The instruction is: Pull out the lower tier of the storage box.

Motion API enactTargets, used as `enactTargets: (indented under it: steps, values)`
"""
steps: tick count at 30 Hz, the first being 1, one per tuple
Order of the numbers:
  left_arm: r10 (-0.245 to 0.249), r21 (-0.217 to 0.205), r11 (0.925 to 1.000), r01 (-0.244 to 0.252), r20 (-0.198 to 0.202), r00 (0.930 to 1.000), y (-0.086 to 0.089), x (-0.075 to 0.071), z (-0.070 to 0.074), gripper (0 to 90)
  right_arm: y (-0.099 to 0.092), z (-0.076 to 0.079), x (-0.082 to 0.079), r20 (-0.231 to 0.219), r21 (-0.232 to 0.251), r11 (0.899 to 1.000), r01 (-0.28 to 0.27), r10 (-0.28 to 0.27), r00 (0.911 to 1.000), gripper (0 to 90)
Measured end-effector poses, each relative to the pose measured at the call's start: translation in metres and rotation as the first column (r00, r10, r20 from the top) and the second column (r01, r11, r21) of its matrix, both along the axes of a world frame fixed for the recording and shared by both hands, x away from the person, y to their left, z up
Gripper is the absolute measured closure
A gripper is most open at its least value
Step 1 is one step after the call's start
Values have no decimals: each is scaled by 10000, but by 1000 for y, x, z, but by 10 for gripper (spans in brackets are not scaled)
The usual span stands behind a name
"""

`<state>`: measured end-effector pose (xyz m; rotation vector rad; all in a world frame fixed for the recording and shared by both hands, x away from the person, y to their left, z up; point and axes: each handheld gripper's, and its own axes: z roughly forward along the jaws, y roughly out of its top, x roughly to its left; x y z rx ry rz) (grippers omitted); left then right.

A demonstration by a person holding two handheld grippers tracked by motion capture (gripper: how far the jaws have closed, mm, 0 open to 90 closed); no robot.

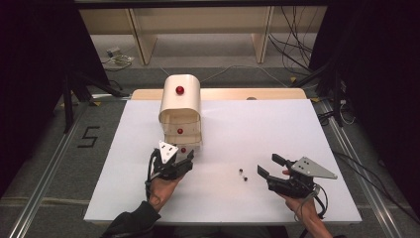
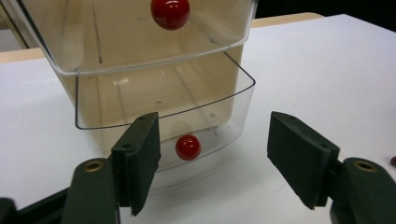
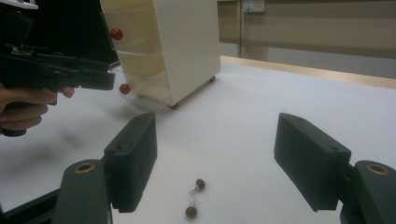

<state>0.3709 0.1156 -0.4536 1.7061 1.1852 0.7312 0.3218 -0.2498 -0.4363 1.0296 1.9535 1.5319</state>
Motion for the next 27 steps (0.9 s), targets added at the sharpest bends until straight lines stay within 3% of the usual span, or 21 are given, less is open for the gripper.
enactTargets:
  steps: [5, 11, 20, 27]
  values:
    - [-370, -82, 9993, 371, 108, 9993, 7, 2, 5, 312, 0, 0, 0, 4, 17, 10000, -5, 5, 10000, 308]
    - [-656, 221, 9976, 651, 250, 9975, 9, 4, 9, 303, 0, 0, 0, 11, 13, 10000, -13, 13, 10000, 309]
    - [-1266, 629, 9899, 1274, -167, 9918, 13, 12, 13, 284, 0, 0, 0, 3, 6, 10000, -24, 24, 10000, 309]
    - [-1432, 1034, 9844, 1422, 25, 9897, 16, 15, 19, 282, 0, 0, 0, 25, 39, 10000, -18, 18, 10000, 310]
